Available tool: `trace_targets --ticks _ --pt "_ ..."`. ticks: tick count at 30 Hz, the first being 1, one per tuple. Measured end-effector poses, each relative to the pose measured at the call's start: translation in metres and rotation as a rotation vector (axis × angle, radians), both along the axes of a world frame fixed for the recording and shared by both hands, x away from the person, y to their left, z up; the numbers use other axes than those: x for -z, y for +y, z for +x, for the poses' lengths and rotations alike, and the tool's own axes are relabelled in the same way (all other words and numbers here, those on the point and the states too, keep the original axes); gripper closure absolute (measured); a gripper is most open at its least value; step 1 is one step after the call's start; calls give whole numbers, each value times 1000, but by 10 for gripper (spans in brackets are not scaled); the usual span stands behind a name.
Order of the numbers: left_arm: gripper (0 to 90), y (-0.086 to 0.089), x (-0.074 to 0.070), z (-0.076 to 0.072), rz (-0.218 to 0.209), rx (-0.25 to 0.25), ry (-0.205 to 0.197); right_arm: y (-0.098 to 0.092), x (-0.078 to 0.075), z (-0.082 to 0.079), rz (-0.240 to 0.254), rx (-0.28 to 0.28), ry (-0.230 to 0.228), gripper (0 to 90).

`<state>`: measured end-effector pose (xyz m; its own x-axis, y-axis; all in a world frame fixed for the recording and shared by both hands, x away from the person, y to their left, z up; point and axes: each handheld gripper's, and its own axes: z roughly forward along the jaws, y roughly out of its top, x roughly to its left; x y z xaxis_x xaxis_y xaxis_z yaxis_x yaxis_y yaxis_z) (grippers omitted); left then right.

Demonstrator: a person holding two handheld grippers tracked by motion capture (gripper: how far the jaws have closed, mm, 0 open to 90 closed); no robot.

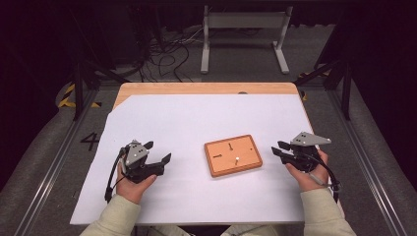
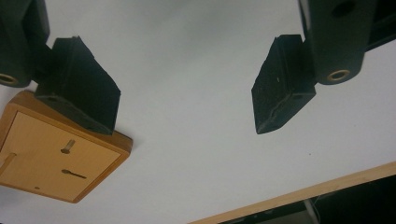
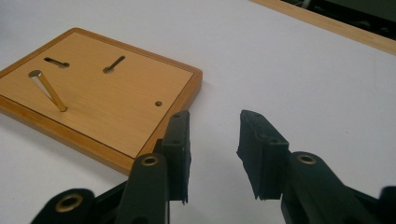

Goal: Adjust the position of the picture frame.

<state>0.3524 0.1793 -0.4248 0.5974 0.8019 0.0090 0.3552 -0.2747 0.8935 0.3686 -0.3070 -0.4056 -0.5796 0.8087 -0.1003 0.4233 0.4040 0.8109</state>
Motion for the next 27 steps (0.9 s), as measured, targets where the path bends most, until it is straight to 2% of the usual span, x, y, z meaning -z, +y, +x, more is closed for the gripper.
trace_targets --ticks 7,12,20,24,27 --pt "241 -1 0 -1 5 0 -4 -1 -6 -1 14 -25 -21 670" --pt "242 -1 -1 0 6 1 -2 -1 -7 -1 13 -32 0 705" --pt "244 -1 -1 -1 11 -6 -2 0 -9 -1 2 -26 11 759" --pt "244 -1 -1 -1 13 -9 -2 4 -10 1 -3 -45 28 786" --pt "244 -3 -1 -1 16 -6 -2 8 -14 7 -19 -64 51 840"
